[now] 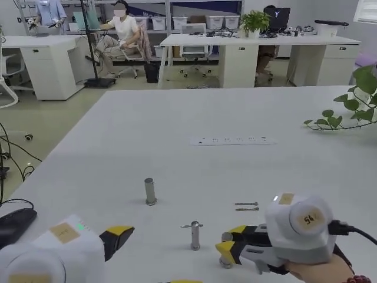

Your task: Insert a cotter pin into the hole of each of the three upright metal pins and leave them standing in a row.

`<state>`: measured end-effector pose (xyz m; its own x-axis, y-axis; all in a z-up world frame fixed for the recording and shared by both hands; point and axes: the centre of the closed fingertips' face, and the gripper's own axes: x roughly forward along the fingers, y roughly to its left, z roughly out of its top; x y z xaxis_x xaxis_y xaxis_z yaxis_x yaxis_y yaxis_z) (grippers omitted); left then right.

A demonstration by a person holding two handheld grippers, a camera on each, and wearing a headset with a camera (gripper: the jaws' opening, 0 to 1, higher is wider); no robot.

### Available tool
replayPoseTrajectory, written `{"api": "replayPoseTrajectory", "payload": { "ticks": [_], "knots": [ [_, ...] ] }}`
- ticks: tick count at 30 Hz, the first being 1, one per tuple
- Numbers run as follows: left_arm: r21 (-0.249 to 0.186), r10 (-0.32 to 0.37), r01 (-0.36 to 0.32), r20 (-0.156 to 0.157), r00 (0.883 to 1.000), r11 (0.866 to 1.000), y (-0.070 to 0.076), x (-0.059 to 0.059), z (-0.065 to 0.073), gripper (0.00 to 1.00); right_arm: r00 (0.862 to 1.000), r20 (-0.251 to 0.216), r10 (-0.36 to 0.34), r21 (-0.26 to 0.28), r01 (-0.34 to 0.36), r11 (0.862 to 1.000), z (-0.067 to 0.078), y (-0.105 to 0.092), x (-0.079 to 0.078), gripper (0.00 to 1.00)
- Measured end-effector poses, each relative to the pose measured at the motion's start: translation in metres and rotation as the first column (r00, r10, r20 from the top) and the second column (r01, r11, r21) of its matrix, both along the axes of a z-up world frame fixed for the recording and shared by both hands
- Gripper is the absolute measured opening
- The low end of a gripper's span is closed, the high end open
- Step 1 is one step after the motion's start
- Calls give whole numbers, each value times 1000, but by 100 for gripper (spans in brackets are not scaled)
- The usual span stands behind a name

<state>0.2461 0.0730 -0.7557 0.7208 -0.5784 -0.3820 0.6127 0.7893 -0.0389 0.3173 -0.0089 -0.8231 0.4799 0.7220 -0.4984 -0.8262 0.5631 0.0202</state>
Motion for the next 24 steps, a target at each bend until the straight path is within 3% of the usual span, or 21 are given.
{"api": "replayPoseTrajectory", "payload": {
  "ticks": [8,15,19,24],
  "knots": [
    [1,-4,4,1,1000,1000,1,-2,-1,81,1000,3,-5,18,5,1000,-1,1,1,15],
    [-7,-21,21,3,1000,1000,-1,-6,0,81,999,-32,-36,57,38,998,0,2,2,17],
    [-5,-20,20,6,1000,1000,-1,-7,1,83,997,-49,-57,106,62,992,7,2,2,22],
    [-18,-12,12,14,1000,1000,-1,-6,3,85,997,-55,-57,123,63,990,16,0,0,28]
  ]
}}
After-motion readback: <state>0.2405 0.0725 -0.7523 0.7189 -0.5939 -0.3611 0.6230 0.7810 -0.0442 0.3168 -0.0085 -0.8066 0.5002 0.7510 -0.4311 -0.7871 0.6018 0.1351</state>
